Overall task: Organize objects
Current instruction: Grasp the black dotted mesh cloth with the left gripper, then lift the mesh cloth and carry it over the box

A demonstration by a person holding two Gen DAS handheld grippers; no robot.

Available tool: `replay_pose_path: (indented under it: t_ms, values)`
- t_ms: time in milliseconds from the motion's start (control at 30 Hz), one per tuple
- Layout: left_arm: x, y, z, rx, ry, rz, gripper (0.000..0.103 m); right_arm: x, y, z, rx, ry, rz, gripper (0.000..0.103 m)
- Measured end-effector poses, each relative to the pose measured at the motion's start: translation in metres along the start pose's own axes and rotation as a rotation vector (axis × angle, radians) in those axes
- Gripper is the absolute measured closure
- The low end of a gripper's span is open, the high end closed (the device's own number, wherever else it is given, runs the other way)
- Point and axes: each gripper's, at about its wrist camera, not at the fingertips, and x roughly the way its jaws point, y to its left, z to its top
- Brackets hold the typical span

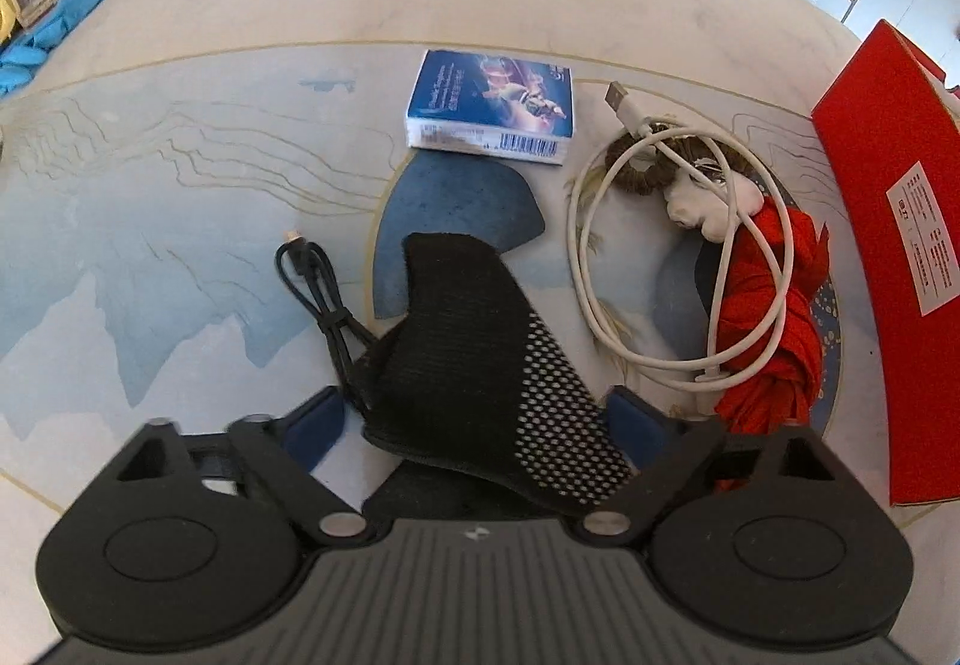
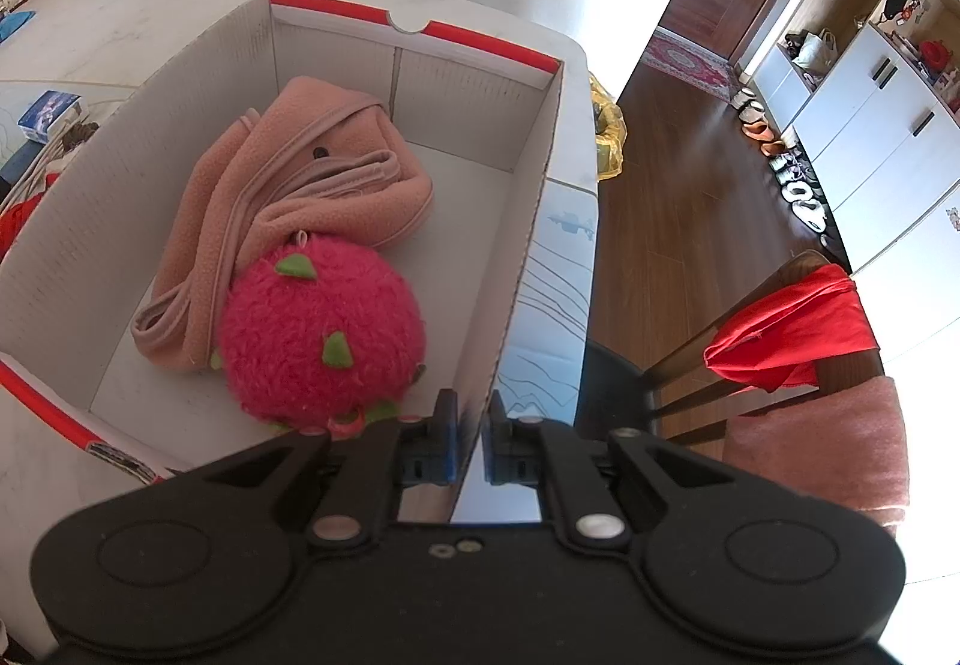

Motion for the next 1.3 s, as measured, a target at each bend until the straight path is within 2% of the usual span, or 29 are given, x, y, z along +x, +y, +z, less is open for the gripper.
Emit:
replay_pose_path:
  t_ms: [167,233,300,367,433,533,700,867,1167,1300]
  values:
    - [-0.010,0.008,0.001,-0.032,-0.008,-0.013,0.038,0.000,0.000,0.000,0.001,-0.001,0.000,0.095]
    - [-0.015,0.011,0.001,-0.034,-0.012,-0.014,0.059,0.000,0.000,0.000,0.000,-0.001,0.000,0.095]
    - [-0.018,0.015,0.004,-0.046,-0.008,-0.018,0.073,0.000,0.000,-0.001,0.000,-0.001,0.000,0.095]
    - [-0.020,0.016,0.006,-0.051,-0.013,-0.026,0.078,0.000,0.000,0.000,-0.001,-0.001,0.000,0.095]
    - [-0.023,0.015,0.008,-0.049,-0.018,-0.028,0.089,0.000,0.000,0.000,0.000,-0.001,-0.001,0.095]
    - [-0.035,0.015,0.008,-0.035,-0.034,-0.049,0.095,0.000,0.000,0.000,-0.003,-0.001,-0.001,0.095]
    - [-0.052,0.009,0.009,-0.004,-0.058,-0.069,0.097,0.000,0.000,0.000,-0.002,-0.002,0.000,0.095]
    - [-0.052,0.003,0.012,0.024,-0.058,-0.078,0.097,0.002,0.001,0.001,-0.005,-0.002,0.001,0.095]
    - [-0.047,0.010,0.012,-0.045,-0.039,-0.127,0.098,0.002,0.001,0.001,-0.006,-0.002,0.003,0.096]
    - [-0.065,0.003,0.017,-0.008,-0.064,-0.145,0.100,0.003,0.002,0.001,-0.009,-0.002,0.003,0.095]
